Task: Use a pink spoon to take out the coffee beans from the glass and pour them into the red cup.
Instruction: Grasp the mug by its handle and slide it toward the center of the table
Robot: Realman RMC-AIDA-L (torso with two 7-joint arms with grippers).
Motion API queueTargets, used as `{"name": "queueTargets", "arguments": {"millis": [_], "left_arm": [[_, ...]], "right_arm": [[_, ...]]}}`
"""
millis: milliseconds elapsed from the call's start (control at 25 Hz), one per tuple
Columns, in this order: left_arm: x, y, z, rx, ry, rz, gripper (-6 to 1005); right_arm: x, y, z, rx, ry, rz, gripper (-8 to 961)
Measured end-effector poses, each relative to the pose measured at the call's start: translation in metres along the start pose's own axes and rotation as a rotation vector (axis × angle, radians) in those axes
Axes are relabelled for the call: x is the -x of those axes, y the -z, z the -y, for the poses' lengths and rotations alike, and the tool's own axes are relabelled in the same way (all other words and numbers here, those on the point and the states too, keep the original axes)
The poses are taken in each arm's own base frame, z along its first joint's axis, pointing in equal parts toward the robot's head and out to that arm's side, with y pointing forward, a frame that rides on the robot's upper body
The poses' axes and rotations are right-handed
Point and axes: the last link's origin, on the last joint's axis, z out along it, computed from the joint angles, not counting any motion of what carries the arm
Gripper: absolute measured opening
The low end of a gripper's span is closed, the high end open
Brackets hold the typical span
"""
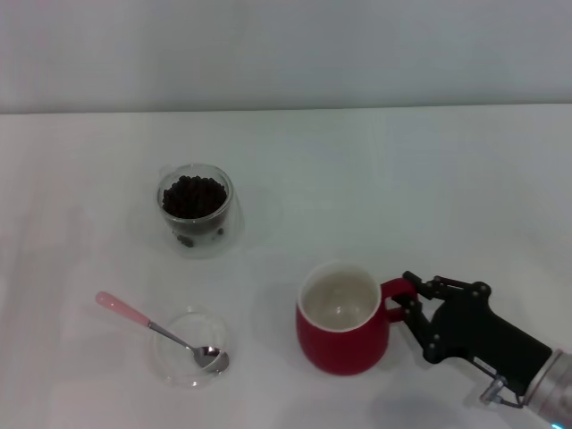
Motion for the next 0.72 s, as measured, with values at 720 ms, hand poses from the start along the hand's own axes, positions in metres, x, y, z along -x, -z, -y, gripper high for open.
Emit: {"name": "queueTargets", "arguments": {"millis": [720], "left_arm": [[-0.003,0.004,0.001,0.003,-0.002,-0.023,729]], "right_arm": [[0.001,-0.011,-0.007,0.049,0.022,-0.017,221]]}}
